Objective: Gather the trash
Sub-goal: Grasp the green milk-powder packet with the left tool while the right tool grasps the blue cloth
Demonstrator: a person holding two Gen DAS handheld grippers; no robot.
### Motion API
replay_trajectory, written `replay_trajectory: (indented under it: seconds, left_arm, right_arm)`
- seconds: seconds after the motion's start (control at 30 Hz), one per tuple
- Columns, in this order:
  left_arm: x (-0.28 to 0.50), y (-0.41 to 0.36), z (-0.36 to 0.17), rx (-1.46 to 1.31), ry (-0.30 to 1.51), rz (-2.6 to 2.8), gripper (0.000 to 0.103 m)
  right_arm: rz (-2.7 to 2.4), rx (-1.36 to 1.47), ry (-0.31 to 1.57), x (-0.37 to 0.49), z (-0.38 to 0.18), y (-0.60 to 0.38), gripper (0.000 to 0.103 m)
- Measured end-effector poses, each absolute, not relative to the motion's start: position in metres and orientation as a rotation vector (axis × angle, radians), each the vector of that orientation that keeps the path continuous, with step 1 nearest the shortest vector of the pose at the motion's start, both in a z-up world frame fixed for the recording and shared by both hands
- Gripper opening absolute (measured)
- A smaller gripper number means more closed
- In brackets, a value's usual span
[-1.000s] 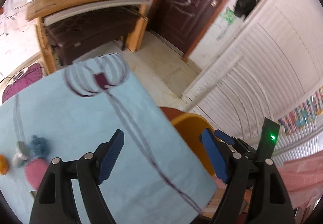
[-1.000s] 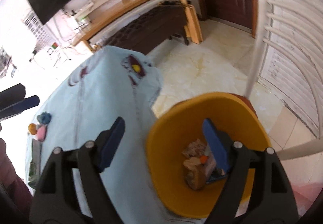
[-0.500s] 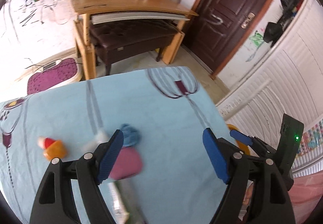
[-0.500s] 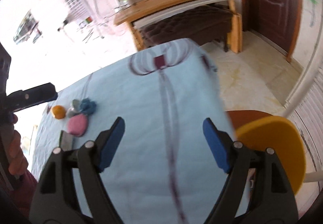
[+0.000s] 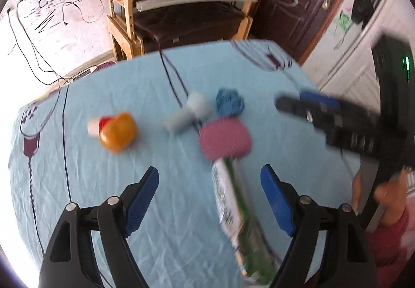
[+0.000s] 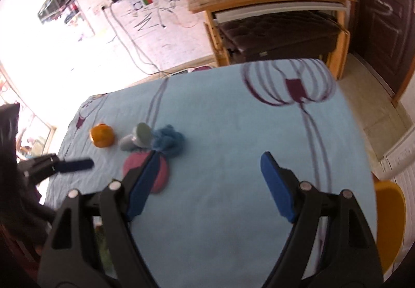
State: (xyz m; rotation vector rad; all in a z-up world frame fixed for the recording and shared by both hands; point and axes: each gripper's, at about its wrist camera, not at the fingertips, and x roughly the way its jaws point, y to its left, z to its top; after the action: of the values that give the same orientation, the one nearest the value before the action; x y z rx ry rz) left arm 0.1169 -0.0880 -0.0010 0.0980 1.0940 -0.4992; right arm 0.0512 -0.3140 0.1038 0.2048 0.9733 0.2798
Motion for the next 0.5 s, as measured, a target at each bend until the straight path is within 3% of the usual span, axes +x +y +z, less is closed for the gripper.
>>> replay_trajectory:
  seconds: [0.4,0.47,0.5]
  left_arm:
    - [0.099,-0.102,-0.023,0.178,1.103,-0.523,0.075]
    - [0.096,-0.105,-0.024,0.204,1.078,-0.511,0.069]
    - [0.096,-0.107,-0.024,0.222,1.066,-0.501,0.059]
  right_arm:
    - [0.354,0.154,1.018,0.075,0.099,-0.274,0.077]
    - [0.352,0.148,1.029,0.078,0.096,-0.272,0.077]
    - [0.351,0.147,1.033,0.079,0.095,-0.271,0.077]
